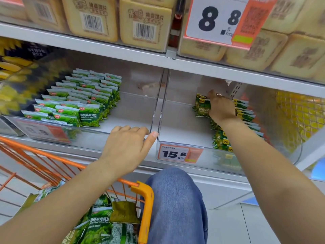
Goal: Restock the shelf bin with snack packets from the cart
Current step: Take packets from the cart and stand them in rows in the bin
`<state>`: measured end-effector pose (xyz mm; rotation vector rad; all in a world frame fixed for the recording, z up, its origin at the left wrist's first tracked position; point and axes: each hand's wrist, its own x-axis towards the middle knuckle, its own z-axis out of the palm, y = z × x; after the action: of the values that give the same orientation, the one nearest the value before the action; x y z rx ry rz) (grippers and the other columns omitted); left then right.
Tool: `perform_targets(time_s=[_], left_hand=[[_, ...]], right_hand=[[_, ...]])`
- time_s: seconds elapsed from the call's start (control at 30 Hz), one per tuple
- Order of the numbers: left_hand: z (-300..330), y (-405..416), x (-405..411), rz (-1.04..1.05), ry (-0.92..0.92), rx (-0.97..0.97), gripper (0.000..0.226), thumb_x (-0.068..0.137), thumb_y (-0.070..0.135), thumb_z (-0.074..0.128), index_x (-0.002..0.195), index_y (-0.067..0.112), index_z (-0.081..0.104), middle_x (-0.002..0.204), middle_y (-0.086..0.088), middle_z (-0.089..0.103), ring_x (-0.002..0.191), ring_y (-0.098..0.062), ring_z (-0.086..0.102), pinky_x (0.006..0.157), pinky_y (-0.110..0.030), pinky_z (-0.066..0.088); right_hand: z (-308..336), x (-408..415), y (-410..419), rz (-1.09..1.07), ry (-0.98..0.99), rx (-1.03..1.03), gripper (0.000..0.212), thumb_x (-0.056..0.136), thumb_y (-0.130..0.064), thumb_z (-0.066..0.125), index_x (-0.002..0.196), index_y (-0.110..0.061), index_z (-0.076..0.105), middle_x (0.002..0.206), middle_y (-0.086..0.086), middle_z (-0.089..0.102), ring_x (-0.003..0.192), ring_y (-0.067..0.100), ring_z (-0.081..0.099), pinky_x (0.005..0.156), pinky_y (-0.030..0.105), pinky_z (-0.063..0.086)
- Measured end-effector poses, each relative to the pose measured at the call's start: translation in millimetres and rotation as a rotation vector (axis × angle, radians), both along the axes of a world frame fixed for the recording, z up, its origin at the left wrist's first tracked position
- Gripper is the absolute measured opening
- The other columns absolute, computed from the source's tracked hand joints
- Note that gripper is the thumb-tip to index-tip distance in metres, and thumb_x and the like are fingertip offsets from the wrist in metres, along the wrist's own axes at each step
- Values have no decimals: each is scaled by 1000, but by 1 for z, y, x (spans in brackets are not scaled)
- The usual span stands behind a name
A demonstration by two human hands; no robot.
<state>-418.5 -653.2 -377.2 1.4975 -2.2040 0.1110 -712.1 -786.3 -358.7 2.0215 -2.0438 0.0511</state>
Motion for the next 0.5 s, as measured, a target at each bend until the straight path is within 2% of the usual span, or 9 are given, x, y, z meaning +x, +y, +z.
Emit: perform_targets(time_s=[0.07,0.17,0.23,0.3,0.37,0.4,0.5], left_hand=[[0,0,0,-8,3,3,52,96,46,23,72,18,59,61,-4,62,60,-31,56,65,-35,35],[1,1,0,-19,12,4,54,96,47,21,72,18,59,61,-4,61,61,-31,55,65,-34,32],[0,0,0,-24,13,-10,54,96,47,21,72,18,60,61,-4,61,60,-30,56,65,-33,30],[-1,-1,-1,-24,3,-22,53,96,46,24,70,18,59,59,-3,60,58,-30,55,64,-33,31],[-1,-1,0,-21,-10,-48,50,97,44,27,67,19,58,56,-2,58,55,-30,54,62,-32,30],[-1,-2,0,-21,-12,-55,48,97,43,27,67,19,57,55,-2,58,54,-29,54,62,-32,30],[-1,-2,1,-28,-3,-60,45,97,43,27,67,23,53,54,-1,57,53,-29,53,62,-31,31]], right_hand=[[0,4,0,31,1,7,57,82,8,52,136,-5,36,110,21,61,96,41,61,66,38,43],[-4,6,-1,64,6,29,49,82,11,49,129,-3,43,110,23,59,95,41,61,67,39,46],[-4,4,-1,49,-17,17,48,82,8,52,128,-4,44,118,21,55,102,41,58,72,41,48],[-6,3,-2,80,7,4,59,80,5,57,136,-9,41,135,18,45,123,37,45,90,44,46],[-7,6,-3,182,124,47,69,81,3,57,144,-17,36,151,13,28,140,32,23,112,45,27],[-8,8,-3,234,214,96,70,83,2,54,146,-22,33,156,11,19,145,30,13,117,45,16],[-11,17,-6,295,507,254,58,93,-7,45,147,-26,32,160,11,2,147,29,-4,119,48,1]])
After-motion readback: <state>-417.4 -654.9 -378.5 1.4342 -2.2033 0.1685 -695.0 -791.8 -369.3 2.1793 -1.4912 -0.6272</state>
